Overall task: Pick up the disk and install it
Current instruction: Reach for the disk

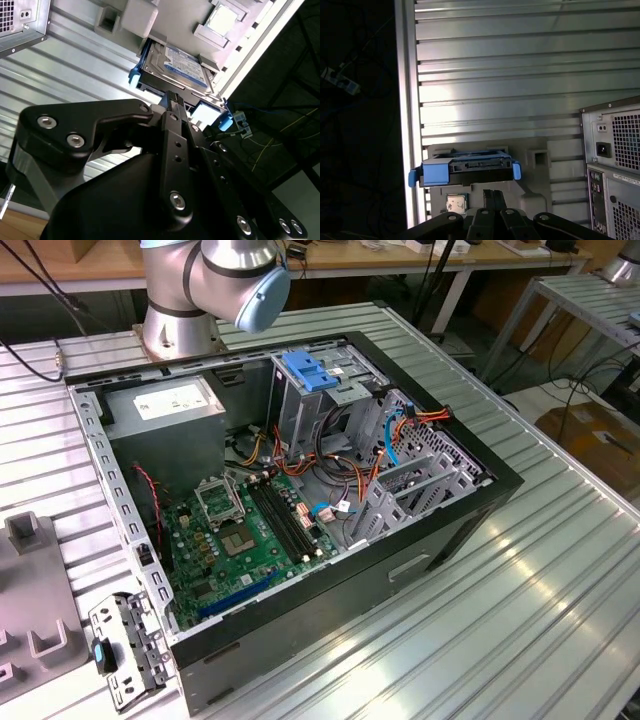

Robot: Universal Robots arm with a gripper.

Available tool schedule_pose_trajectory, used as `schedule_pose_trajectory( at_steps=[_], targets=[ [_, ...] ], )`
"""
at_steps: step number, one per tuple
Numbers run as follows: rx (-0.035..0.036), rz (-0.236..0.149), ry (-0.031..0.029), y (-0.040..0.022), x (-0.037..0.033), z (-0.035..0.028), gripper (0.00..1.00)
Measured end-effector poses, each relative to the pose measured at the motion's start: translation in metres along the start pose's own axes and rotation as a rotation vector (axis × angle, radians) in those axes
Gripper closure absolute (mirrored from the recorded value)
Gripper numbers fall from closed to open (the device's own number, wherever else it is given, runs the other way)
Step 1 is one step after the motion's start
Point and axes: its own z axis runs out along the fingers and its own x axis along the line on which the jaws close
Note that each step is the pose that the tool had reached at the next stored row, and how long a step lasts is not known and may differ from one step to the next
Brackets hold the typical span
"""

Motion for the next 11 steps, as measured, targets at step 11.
schedule_pose_trajectory(
  at_steps=[11],
  targets=[
    [0.0000, 0.000, 0.0000, -0.0006, 0.0080, -0.0002, 0.89]
  ],
)
